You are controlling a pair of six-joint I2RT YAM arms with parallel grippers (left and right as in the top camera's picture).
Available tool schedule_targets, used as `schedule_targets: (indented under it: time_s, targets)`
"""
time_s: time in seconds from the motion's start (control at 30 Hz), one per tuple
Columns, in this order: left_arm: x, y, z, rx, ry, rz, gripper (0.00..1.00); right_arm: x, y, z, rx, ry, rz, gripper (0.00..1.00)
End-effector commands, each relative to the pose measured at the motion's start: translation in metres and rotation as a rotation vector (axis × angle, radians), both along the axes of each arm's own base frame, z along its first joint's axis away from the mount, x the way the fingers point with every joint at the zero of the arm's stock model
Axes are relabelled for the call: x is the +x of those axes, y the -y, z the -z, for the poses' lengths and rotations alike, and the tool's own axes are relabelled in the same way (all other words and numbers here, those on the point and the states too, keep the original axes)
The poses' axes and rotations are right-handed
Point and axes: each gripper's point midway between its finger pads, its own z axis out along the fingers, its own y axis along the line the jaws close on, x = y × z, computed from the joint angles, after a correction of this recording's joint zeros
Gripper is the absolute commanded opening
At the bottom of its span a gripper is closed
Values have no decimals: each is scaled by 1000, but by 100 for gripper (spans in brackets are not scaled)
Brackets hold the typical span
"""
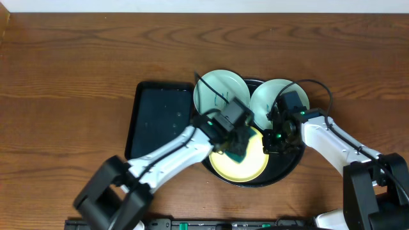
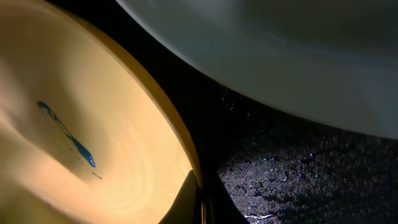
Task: Clean dirty plates on tray and stack at the side
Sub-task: 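Scrub the yellow plate surface with the sponge in the left gripper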
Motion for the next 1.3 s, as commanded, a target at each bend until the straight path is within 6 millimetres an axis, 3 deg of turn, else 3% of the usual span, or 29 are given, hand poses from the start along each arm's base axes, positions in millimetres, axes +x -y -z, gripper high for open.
schedule_targets:
  time_s: [0.0,0.1,0.17,0.37,0.53,0.67,0.83,1.03,1.27]
  targets:
    - [-8,15,14,2,-39,-6,7,2,-3,0,-6,1,7,1]
    - [-13,18,28,24,-51,9,7,2,-3,0,-6,0,7,1]
    - [-9,11,38,78,-35,-9,8,2,-3,0,-6,1,6,1]
    - [22,-54,49,387,132,-146,7,2,-3,0,-7,0,7,1]
    - [32,-71,42,426,158,-192,7,1,-3,0,-8,-6,6,1]
    - [35,-63,19,360,194,-200,7,0,-3,0,-8,-6,6,1]
    - [26,-38,-7,202,167,-163,7,0,-3,0,-8,-6,6,1]
    - [0,-11,-1,90,25,-125,8,-1,-3,0,-9,-10,6,1]
    - [-21,0,21,137,-8,-61,8,-1,-2,0,-10,-14,6,1]
